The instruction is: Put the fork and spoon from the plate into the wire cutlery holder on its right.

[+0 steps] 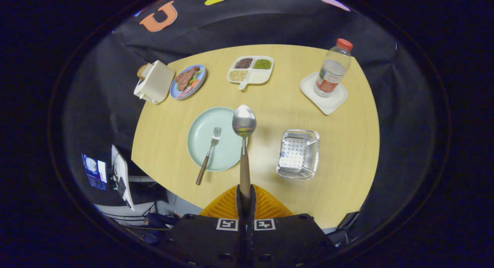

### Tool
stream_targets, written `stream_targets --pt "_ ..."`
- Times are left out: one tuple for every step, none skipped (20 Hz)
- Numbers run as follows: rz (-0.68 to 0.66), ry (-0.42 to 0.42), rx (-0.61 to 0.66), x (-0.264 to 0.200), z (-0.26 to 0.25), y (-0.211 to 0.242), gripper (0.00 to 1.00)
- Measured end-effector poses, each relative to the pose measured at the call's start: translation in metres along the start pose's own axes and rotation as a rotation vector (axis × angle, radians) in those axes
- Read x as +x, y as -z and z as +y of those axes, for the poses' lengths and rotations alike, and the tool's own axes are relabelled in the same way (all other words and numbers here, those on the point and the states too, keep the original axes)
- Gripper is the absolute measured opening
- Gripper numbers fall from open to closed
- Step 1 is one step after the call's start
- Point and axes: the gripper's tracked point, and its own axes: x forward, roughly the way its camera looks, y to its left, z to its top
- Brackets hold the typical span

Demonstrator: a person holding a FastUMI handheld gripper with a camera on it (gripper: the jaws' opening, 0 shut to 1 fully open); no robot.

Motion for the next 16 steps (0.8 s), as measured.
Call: stream_targets --pt "0.003 0.017 0.02 -0.005 -0.014 0.002 0.01" --pt "0.01 0.034 0.035 -0.01 -0.028 0.006 0.01" --pt "0.015 0.048 0.048 -0.015 -0.039 0.009 0.0" --pt "0.022 0.061 0.058 -0.017 -0.047 0.014 0.0" --pt "0.036 0.068 0.065 -0.016 -0.052 0.017 0.0" --pt "0.059 0.069 0.073 -0.013 -0.057 0.024 0.0" --pt "0.087 0.062 0.081 -0.009 -0.059 0.029 0.0" --pt "0.113 0.05 0.101 -0.005 -0.058 0.034 0.0" --pt "0.134 0.033 0.124 -0.001 -0.056 0.036 0.0" --pt "0.155 0.018 0.143 0.003 -0.055 0.038 0.0" --pt "0.174 0.011 0.157 0.006 -0.055 0.038 0.0" --pt "0.19 0.011 0.169 0.009 -0.056 0.039 0.0" --pt "0.197 0.02 0.178 0.012 -0.059 0.036 0.0" --pt "0.205 0.032 0.185 0.012 -0.061 0.037 0.0" --pt "0.204 0.042 0.19 0.012 -0.064 0.033 0.0" --pt "0.202 0.044 0.197 0.016 -0.064 0.032 0.02"
